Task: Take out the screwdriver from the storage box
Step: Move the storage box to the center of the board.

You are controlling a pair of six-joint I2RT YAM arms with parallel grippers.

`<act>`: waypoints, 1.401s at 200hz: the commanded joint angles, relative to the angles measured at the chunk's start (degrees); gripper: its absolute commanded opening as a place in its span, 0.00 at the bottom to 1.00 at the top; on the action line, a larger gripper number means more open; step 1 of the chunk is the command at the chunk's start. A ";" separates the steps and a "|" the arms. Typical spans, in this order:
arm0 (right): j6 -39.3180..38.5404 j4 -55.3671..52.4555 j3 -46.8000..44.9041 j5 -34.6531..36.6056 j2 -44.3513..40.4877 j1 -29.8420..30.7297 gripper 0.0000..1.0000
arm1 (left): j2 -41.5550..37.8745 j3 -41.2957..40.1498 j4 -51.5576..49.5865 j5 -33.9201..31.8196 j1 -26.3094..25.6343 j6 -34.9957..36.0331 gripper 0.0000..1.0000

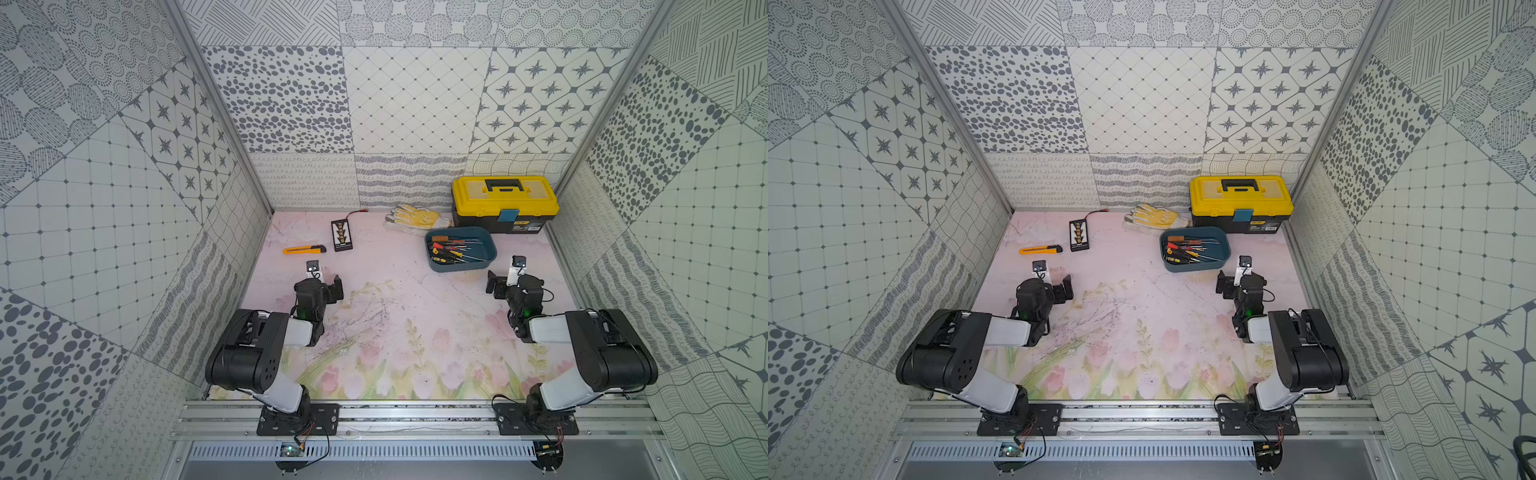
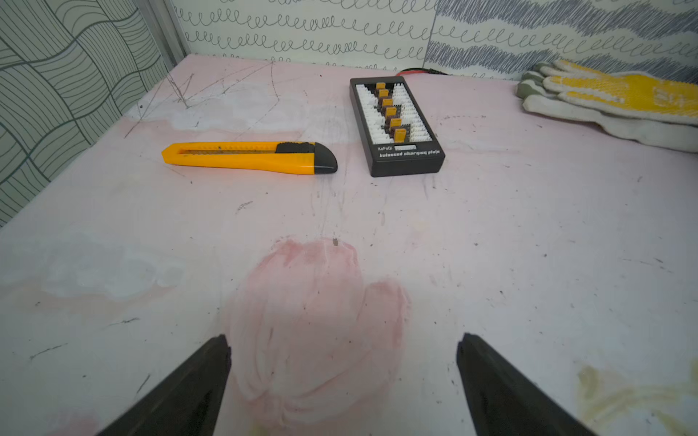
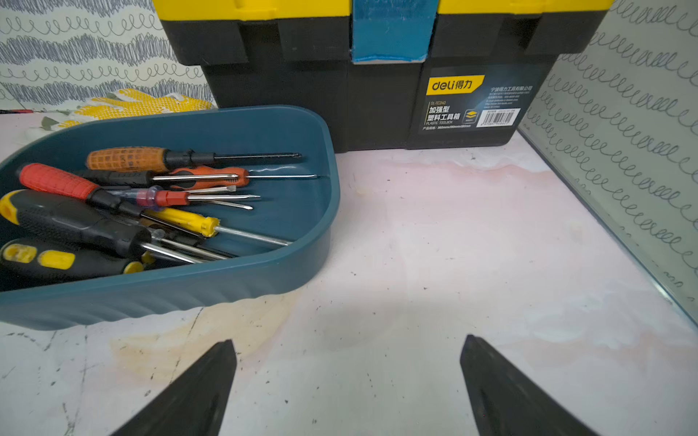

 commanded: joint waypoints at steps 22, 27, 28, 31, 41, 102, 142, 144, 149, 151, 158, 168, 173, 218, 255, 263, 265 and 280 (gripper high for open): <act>-0.46 1.53 1.12 -0.39 -0.13 -0.21 0.99 | 0.03 0.45 0.96 1.13 0.07 0.75 0.99; -0.43 1.57 1.14 -0.35 -0.12 -0.21 0.99 | 0.03 0.42 0.96 1.14 0.05 0.73 0.99; -0.42 1.56 1.15 -0.37 -0.14 -0.21 0.99 | 0.03 0.42 0.93 1.14 0.02 0.74 0.99; -0.47 1.54 1.16 -0.39 -0.14 -0.21 0.99 | 0.03 0.46 0.94 1.13 0.01 0.78 0.99; -0.49 1.49 1.16 -0.44 -0.15 -0.21 0.99 | 0.04 0.49 0.90 1.18 0.06 0.72 0.99; -0.47 1.45 1.16 -0.57 -0.14 -0.30 0.99 | 0.03 0.44 0.91 1.13 0.05 0.76 0.99; -0.50 1.43 1.15 -0.56 -0.15 -0.30 0.99 | 0.03 0.44 0.94 1.13 0.01 0.80 0.99; -0.48 1.44 1.12 -0.57 -0.13 -0.30 0.99 | 0.05 0.44 0.93 1.18 0.04 0.79 0.99; -0.43 1.45 1.17 -0.53 -0.15 -0.29 0.99 | 0.03 0.45 0.92 1.15 0.04 0.74 0.99; -0.47 1.45 1.16 -0.56 -0.15 -0.30 0.99 | 0.03 0.47 0.90 1.14 0.02 0.80 0.99; -0.48 1.45 1.16 -0.57 -0.15 -0.30 0.99 | 0.03 0.45 0.92 1.14 0.07 0.81 0.99; -0.42 1.38 1.24 -0.65 -0.15 -0.30 0.99 | 0.03 0.44 0.90 1.13 0.02 0.77 0.99; -0.35 1.36 1.16 -0.81 -0.15 -0.37 0.99 | 0.03 0.43 0.92 1.13 0.00 0.79 0.99; -0.15 0.92 1.42 -1.98 -0.22 -0.91 0.96 | 0.03 0.59 0.66 1.39 0.17 0.65 0.99; -1.07 -2.94 2.83 -1.51 -1.82 -0.17 0.90 | 0.03 0.59 0.55 1.66 0.25 0.58 0.99; -1.36 -3.20 2.89 -0.78 -2.40 0.15 0.90 | 0.02 0.64 0.62 1.66 0.21 0.57 0.99; -1.51 -3.52 3.02 -0.47 -2.60 0.36 0.90 | 0.01 0.60 0.56 1.70 0.20 0.53 0.99; -2.80 -8.37 4.57 1.44 -4.92 1.88 0.90 | 0.00 0.58 0.64 1.57 0.21 0.73 0.99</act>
